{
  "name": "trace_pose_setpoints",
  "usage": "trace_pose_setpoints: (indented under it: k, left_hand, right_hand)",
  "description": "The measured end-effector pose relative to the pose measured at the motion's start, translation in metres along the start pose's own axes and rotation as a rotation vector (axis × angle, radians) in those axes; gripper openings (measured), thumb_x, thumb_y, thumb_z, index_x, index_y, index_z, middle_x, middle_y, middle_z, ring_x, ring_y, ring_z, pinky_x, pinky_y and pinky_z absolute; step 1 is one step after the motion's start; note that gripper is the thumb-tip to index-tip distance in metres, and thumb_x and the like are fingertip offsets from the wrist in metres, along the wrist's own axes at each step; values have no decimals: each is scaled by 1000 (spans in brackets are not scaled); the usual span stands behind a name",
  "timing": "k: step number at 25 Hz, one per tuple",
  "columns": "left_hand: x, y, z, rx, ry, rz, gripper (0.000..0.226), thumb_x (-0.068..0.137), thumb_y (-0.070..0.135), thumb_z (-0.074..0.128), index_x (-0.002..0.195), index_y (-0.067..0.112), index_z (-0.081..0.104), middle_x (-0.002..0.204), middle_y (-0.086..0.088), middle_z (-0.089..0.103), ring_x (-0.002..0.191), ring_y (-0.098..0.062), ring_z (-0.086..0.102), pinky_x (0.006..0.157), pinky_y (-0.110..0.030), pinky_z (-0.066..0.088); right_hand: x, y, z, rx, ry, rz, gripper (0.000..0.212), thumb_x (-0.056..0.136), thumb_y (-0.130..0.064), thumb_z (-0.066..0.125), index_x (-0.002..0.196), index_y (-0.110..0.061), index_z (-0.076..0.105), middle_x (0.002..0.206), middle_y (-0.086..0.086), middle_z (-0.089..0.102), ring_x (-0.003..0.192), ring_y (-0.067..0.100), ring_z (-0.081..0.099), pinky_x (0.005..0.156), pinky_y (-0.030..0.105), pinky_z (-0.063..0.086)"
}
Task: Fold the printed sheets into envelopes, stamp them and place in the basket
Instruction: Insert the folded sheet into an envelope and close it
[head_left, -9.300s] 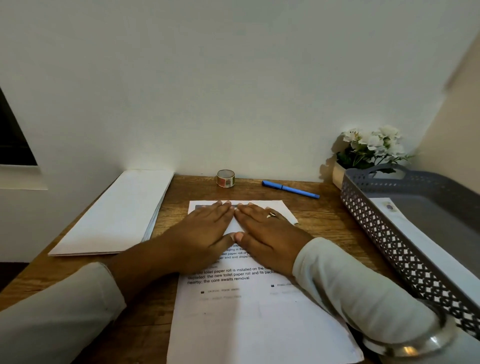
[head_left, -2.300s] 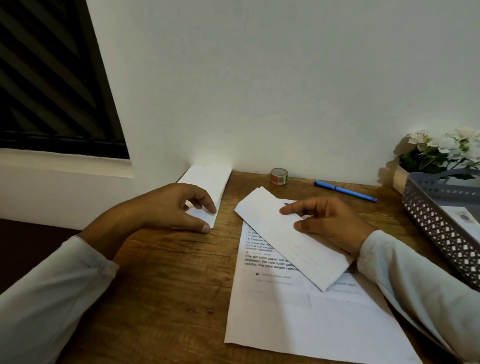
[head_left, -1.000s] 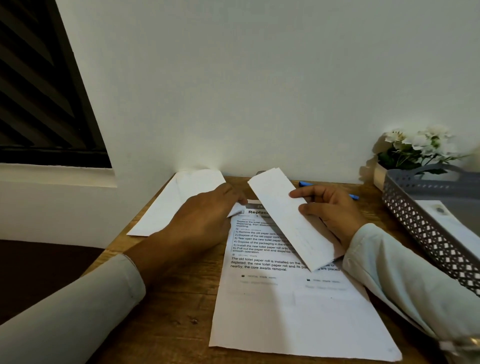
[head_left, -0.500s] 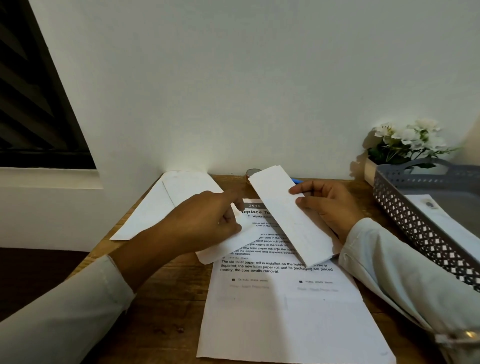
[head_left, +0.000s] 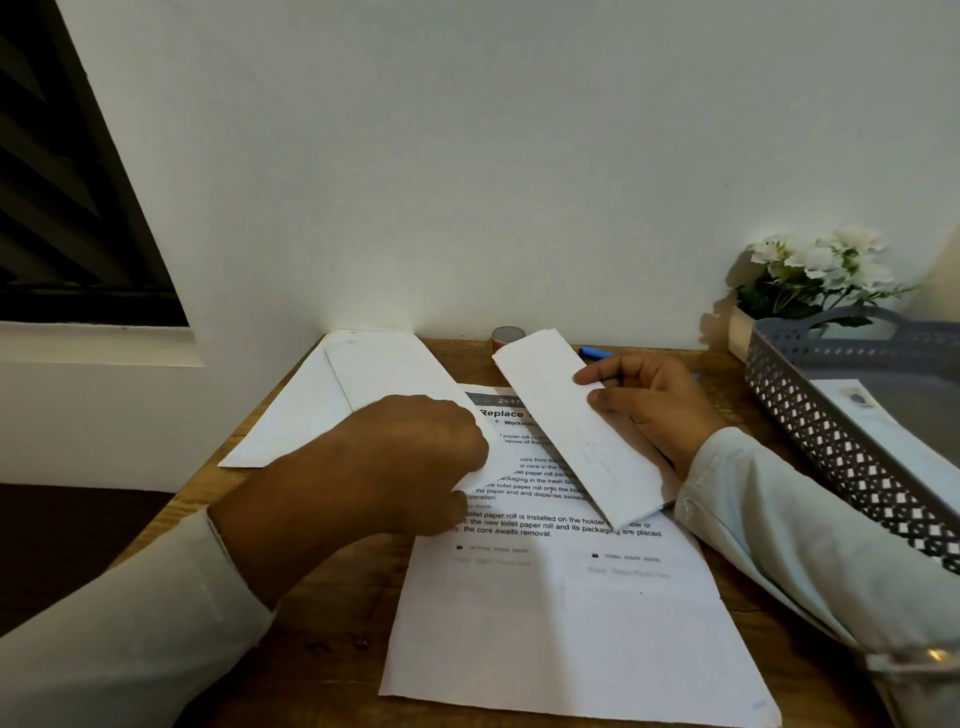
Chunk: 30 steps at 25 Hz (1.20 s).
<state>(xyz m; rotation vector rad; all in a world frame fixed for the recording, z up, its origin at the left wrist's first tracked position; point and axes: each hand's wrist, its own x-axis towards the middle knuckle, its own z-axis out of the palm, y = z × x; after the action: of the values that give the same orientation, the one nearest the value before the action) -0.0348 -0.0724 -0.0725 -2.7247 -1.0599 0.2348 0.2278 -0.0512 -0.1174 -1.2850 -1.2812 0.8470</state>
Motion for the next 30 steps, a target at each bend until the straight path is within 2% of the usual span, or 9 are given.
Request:
trace_pose_setpoints:
  k: [5,9,11,14,17,21,24,28,30]
  left_hand:
    - [0,17,5,172,184,18,29,95,28,56,123,20,54,115,-2,61,98,-22,60,73,-29,35]
    - [-4,13,14,209,270,39,50,63,26,83,109,18,66,82,-1,66,63,-21,62,55,-27,34]
    - [-4,9,23,162,251,29,64,71,24,79,131,16,55,96,-4,65,74,-24,64,59,-31,43]
    - [1,12,26,154,363,-7,73,85,24,69,148,17,34,113,-7,61,91,-26,63,68,-34,41]
    - [5,14,22,189,412,-36,64,76,33,80,133,18,55,93,0,69,73,-20,65,57,-30,36]
    - [7,-1,23,-128,321,-119,46,96,27,54,139,35,40,121,6,65,97,-19,59,71,-28,36]
    - [7,-9,20,-259,247,-174,38,98,32,53,131,40,36,120,10,66,91,-14,57,72,-31,48]
    - [6,-10,21,-482,444,-217,15,100,26,53,109,36,47,109,10,69,88,-13,62,74,-36,54]
    - [9,-11,28,-559,593,-258,16,100,19,53,104,32,61,110,9,69,92,-11,60,74,-29,51]
  right_hand:
    - [-2,0,2,-8,-17,6,24,85,10,66,96,-8,77,72,10,55,63,19,52,57,23,44]
    - [-1,0,2,-16,-23,19,23,85,11,66,98,-5,76,70,7,53,63,17,51,58,24,43]
    - [-2,-2,2,-14,-27,26,22,86,11,66,100,-3,75,70,7,55,61,15,53,55,20,45]
    - [-2,-2,0,-32,-34,25,22,86,11,65,103,0,74,72,9,56,63,17,54,56,21,46]
    - [-1,-2,0,-31,-38,36,22,87,12,64,104,3,73,64,3,54,53,8,52,51,15,44]
    - [-1,-1,0,-58,-45,33,21,87,10,66,102,-1,75,56,-5,53,51,7,50,50,16,42]
    - [0,-1,-2,-42,-52,38,21,86,8,67,101,-4,76,76,13,58,69,24,54,62,27,44]
    - [-1,-1,-1,0,-43,38,22,86,10,66,100,-4,75,68,6,54,59,16,51,55,22,44]
    - [-1,-2,-1,20,-8,19,24,86,12,65,99,-6,75,71,8,58,58,15,54,54,20,47]
